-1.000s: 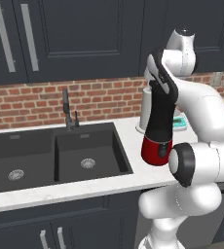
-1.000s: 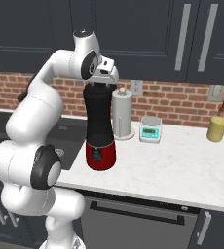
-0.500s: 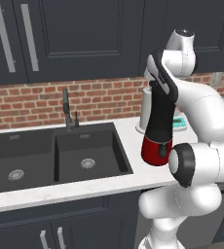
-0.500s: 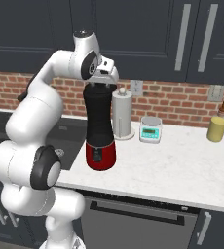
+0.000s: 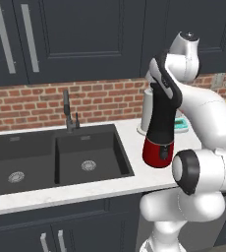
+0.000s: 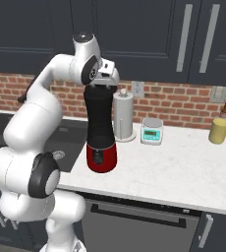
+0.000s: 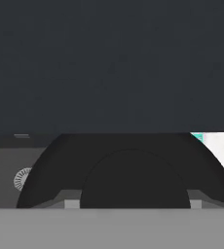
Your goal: Close the lid blender by securely placing the lid on top.
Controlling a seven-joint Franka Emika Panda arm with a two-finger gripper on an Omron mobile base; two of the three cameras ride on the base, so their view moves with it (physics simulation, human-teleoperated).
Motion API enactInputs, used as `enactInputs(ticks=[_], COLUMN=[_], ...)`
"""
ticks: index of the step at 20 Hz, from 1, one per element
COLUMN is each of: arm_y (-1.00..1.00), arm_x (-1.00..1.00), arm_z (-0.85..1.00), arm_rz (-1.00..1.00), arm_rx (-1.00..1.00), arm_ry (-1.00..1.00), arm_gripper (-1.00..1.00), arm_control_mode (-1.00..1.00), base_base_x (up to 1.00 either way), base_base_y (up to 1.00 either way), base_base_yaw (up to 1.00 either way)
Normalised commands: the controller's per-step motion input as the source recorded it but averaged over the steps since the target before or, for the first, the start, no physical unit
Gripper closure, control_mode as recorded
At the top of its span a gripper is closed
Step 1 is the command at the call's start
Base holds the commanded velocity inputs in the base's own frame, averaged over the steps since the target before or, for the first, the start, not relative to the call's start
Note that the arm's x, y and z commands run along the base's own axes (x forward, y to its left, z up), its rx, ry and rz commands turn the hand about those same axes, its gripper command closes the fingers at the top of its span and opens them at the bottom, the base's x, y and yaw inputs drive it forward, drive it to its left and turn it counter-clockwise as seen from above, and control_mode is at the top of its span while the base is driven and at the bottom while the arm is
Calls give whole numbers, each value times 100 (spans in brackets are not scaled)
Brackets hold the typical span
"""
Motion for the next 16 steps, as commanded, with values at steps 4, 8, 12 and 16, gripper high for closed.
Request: enactInputs(ticks=[4,8,12,16], arm_y=[9,1,0,0], arm_x=[-50,-34,-7,1], arm_z=[-73,-55,-44,-49], arm_rz=[9,3,0,0], arm_rx=[0,0,0,0], arm_ry=[0,1,13,19], arm_gripper=[100,100,100,-100], arm_control_mode=[-100,-100,-100,-100], base_base_x=[0,0,0,0], base_base_y=[0,0,0,0], base_base_yaw=[0,0,0,0])
